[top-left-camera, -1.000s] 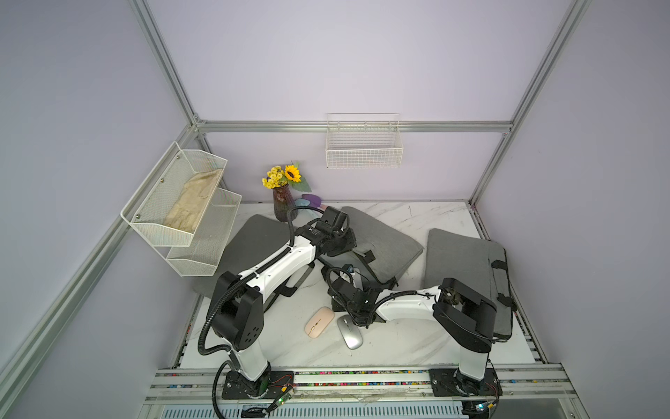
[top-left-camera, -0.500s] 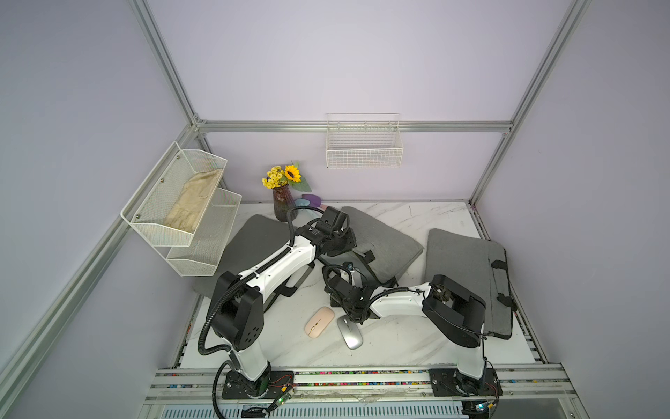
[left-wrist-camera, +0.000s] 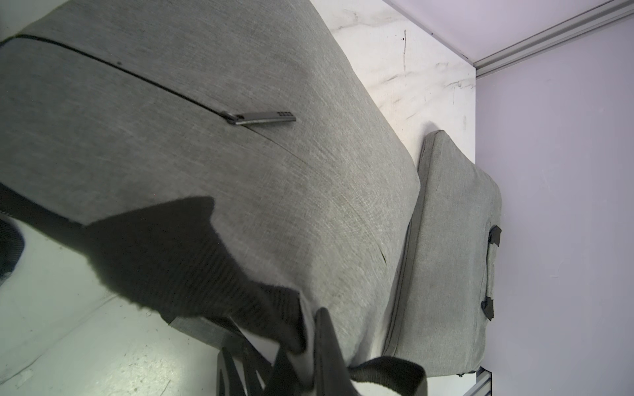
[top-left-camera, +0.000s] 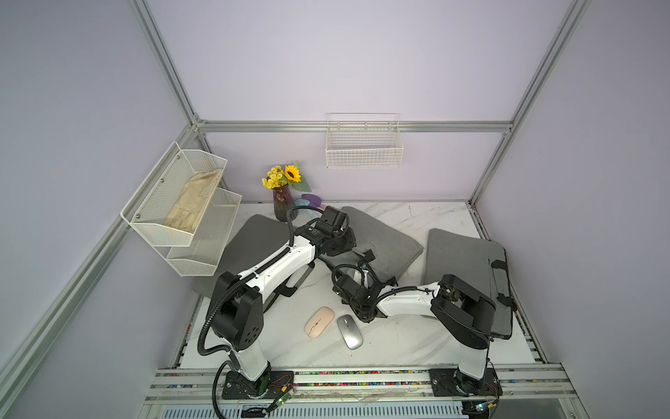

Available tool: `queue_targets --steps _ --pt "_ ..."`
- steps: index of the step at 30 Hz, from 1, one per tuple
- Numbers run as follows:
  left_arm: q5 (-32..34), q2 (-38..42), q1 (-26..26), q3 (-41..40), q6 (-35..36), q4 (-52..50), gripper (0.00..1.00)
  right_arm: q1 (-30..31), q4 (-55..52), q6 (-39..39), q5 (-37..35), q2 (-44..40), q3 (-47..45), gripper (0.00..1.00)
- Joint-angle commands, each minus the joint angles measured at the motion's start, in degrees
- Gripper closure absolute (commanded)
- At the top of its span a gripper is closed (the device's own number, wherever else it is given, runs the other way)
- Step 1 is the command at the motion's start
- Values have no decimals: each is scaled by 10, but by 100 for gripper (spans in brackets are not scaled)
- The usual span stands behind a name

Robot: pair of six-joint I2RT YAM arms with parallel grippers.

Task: Put the mouse into the laptop bag
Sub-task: Place the mouse in the zippered laptop bag, then close the zippered laptop bag at the center of the board.

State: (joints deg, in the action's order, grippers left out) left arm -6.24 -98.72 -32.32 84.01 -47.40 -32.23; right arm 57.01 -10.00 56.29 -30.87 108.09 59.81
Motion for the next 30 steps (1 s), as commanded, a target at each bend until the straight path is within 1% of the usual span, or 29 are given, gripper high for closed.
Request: queue_targets --steps 1,4,7,10,13,17,21,24,27,30 --pt "-7 38 5 15 -1 21 100 -6 -46 18 -32 -37 -24 70" --pt "-9 38 7 14 -3 23 100 -13 -46 12 -30 -52 -34 66" --pt "-11 38 7 12 -4 24 100 -14 -27 -20 -23 -67 -41 58" --pt "-14 38 7 11 -5 27 100 -7 22 -57 1 -86 -50 56" --pt "-15 34 7 13 -5 28 100 5 40 -86 -2 -82 -25 56" --pt "-20 32 6 16 -5 28 100 8 53 -108 -27 -25 35 56" --pt "-22 32 6 13 -4 28 100 6 30 -135 -80 62 120 56" --pt "-23 31 6 11 -5 27 100 -5 2 -128 -94 112 167 57" --pt "-25 27 6 10 -5 28 100 -21 -25 -97 -95 130 176 60" --pt "-25 26 6 11 -5 29 100 -32 -29 -75 -89 122 149 62"
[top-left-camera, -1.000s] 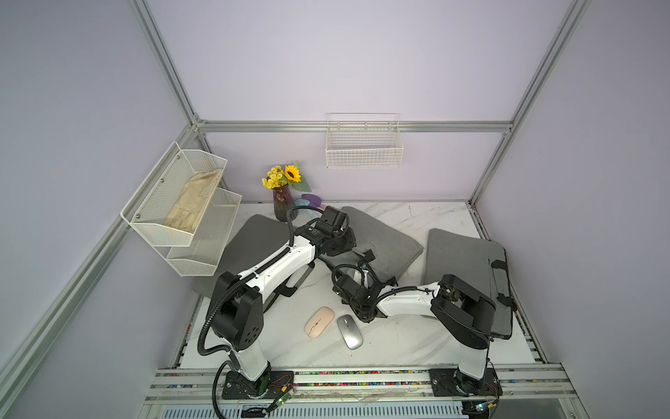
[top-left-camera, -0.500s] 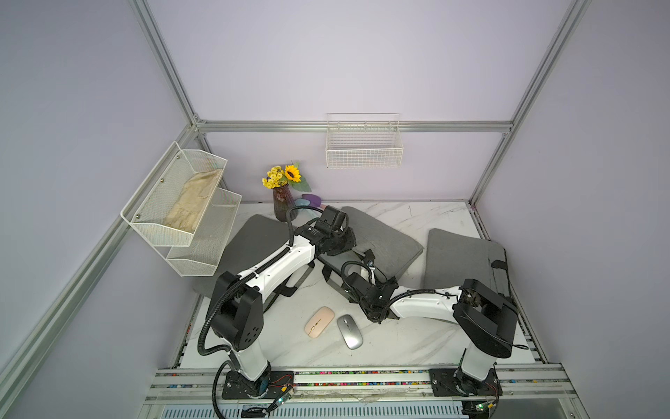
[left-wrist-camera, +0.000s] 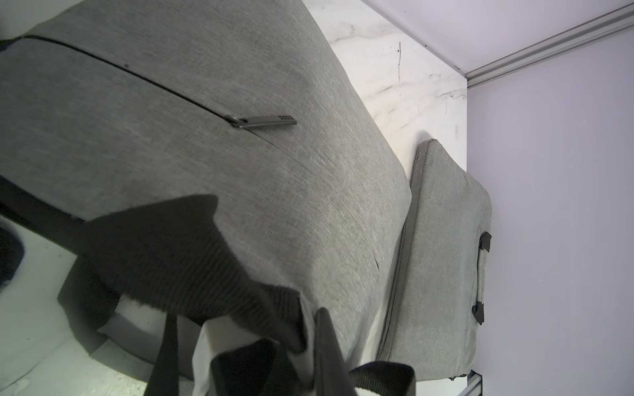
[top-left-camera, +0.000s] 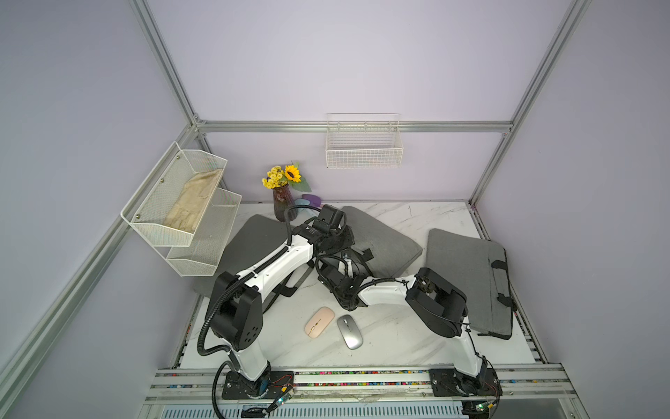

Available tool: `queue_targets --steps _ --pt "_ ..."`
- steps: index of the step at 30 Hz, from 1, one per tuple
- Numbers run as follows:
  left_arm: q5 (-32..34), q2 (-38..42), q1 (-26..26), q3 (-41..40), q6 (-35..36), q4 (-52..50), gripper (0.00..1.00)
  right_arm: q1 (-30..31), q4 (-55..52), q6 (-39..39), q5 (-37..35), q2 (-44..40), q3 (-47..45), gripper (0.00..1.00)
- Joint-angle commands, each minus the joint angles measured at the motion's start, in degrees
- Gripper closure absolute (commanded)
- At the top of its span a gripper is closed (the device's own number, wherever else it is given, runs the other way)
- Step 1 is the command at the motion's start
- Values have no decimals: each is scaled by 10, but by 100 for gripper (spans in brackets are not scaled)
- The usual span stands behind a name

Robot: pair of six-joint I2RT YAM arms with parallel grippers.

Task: Put the mouse into the laptop bag
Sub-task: Close the zippered laptop bag at the center of the board.

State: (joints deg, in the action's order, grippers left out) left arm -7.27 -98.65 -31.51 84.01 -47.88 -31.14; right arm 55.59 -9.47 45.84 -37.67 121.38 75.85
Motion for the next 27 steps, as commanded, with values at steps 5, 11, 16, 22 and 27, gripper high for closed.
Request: queue_targets --steps 5,11,16,22,27 --pt "-15 25 -2 11 -4 23 100 -21 -34 69 -19 -55 -84 63" --pt "-18 28 -4 8 -11 30 100 -20 14 58 19 -119 -150 63" --pt "-10 28 -5 3 -11 32 100 1 50 32 50 -180 -188 57" --pt "1 23 -5 -5 -16 31 77 24 93 7 89 -332 -276 31" --pt "30 36 -7 -31 -16 33 32 23 80 5 96 -468 -344 23"
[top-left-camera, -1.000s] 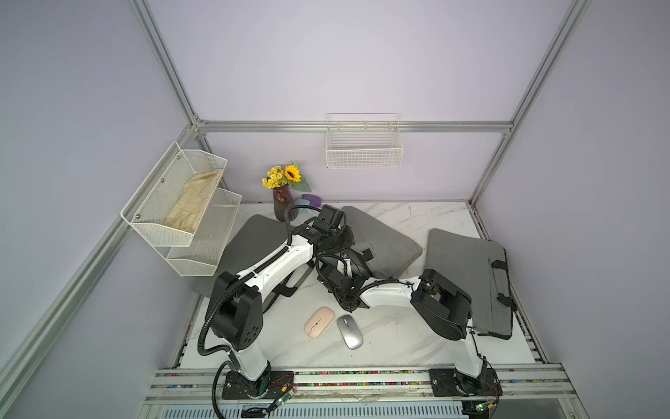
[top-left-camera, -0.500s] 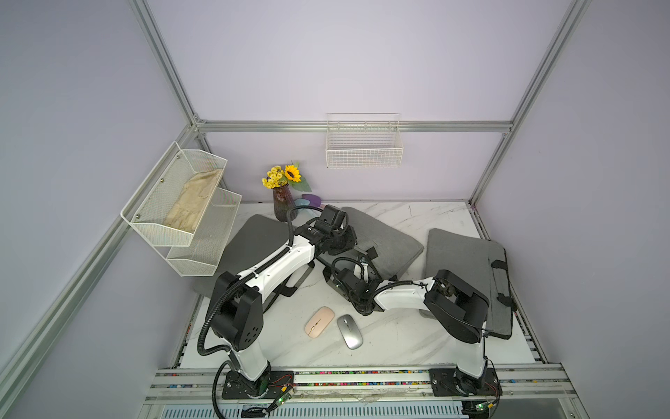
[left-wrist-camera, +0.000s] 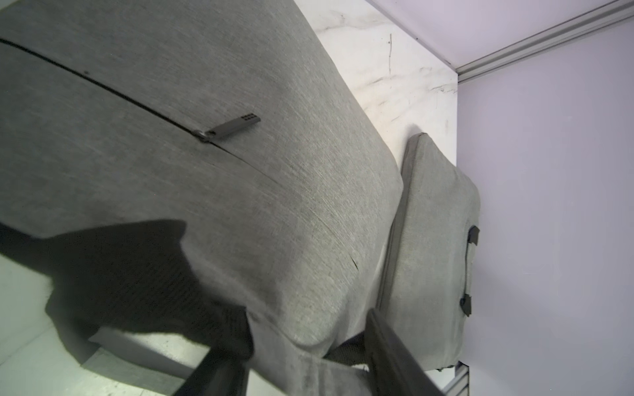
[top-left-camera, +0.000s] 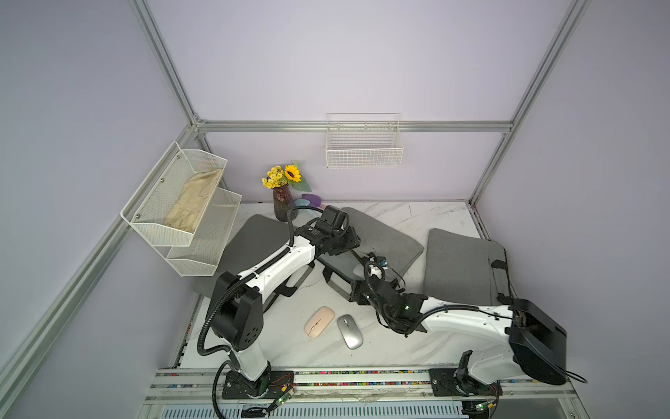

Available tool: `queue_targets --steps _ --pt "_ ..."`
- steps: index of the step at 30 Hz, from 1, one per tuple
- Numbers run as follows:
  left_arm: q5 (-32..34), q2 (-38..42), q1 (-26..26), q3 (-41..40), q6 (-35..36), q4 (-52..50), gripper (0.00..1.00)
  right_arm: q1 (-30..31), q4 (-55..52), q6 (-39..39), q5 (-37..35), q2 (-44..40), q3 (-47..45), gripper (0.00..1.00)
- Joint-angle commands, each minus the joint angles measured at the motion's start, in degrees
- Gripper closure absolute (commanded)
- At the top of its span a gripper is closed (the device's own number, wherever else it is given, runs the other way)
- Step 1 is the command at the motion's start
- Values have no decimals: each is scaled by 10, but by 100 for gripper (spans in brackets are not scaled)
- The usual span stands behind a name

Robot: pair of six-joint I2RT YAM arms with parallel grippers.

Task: Put the mouse into the laptop bag
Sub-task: Close the zippered laptop bag at the center of the board, then zip the zipper on the zippered laptop bag.

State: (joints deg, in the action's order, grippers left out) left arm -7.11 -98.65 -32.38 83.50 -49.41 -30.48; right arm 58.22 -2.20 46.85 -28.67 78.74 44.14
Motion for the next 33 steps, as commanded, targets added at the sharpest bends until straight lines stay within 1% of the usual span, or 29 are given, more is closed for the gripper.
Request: queue_targets --steps 1,3,5,6,7,9,11,14,17,20,22,25,28,31,33 --pt "33 39 1 -33 0 25 28 -5 3 -2 -3 -53 -36 23" --pt "48 51 2 -51 3 25 18 -23 -6 11 -14 -68 -54 23" --pt "67 64 3 -74 1 26 11 -70 -3 19 17 -62 -69 25" --pt "77 74 3 -86 2 28 10 -102 1 18 42 -53 -75 29" --pt "86 80 3 -97 3 29 10 -125 2 18 56 -42 -77 31" --pt "106 94 5 -121 4 29 9 -157 2 12 59 -22 -77 31" --pt "114 101 9 -147 -1 38 9 -174 3 12 58 -11 -77 29" --pt "97 95 19 -177 4 73 9 -193 19 18 70 -16 -91 26" --pt "75 67 29 -173 10 69 8 -214 27 32 79 -32 -116 22" --pt "61 39 31 -174 9 79 5 -245 55 32 112 -45 -146 19" --pt "50 25 31 -174 6 88 5 -260 72 26 134 -47 -158 19" --pt "34 12 29 -174 2 99 4 -268 100 14 154 -55 -174 20" --pt "38 11 15 -178 -3 105 1 -278 138 -6 183 -59 -191 21" --pt "42 13 6 -184 -11 105 0 -288 165 -21 208 -33 -186 22" --pt "46 19 2 -195 -18 106 0 -292 169 -22 221 -7 -173 25"
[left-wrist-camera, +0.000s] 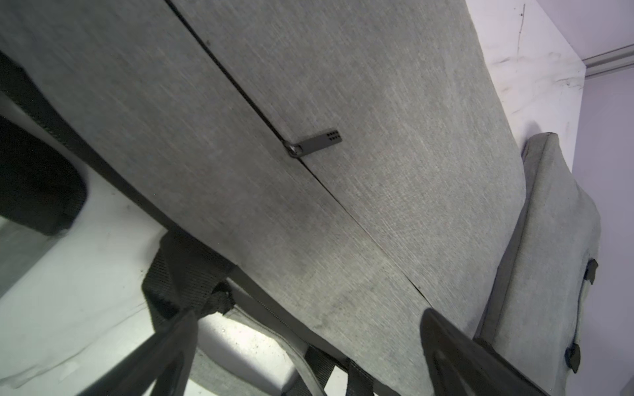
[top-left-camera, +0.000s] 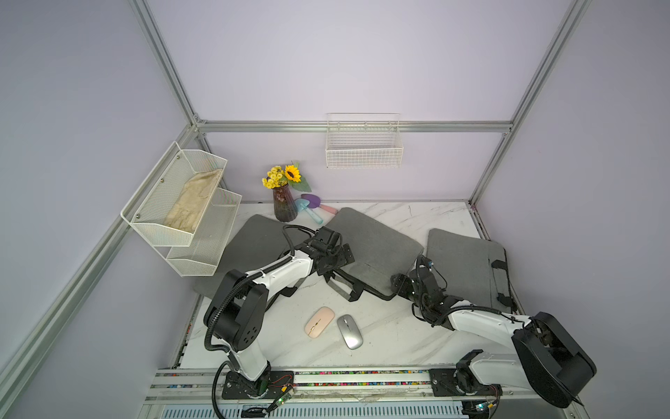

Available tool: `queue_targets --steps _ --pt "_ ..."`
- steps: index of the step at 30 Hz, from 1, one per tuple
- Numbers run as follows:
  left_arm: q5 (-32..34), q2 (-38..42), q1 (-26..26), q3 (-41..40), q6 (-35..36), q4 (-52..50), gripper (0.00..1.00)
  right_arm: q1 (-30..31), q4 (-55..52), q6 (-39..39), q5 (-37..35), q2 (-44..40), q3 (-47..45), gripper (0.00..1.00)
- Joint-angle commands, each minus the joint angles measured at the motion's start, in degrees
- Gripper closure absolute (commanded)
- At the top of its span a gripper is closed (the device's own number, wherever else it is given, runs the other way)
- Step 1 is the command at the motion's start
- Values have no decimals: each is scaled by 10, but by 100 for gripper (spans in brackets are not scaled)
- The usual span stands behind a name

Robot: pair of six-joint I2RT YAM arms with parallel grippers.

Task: Put the mouse into the laptop bag
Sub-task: Zip the zipper on the zippered laptop bag.

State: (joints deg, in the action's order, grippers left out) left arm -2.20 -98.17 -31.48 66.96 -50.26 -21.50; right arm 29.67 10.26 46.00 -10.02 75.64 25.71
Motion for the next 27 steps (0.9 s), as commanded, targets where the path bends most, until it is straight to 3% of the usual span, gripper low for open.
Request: queue_targets --steps 1,6,9,12,20,27 --pt "0 20 -9 -41 -16 18 0 -7 49 -13 42 39 14 27" --pt "-2 46 -17 -129 -60 88 0 -6 88 -13 79 77 13 32" --pt "-10 26 -18 -122 -56 96 0 -4 113 -14 122 99 11 43" --pt "-22 -5 -18 -92 -45 96 1 10 122 -5 138 106 8 48" --pt "27 -67 -17 -5 -20 60 22 87 86 18 85 78 10 44" --pt "36 -70 -17 4 -16 51 33 100 61 9 44 64 -4 46"
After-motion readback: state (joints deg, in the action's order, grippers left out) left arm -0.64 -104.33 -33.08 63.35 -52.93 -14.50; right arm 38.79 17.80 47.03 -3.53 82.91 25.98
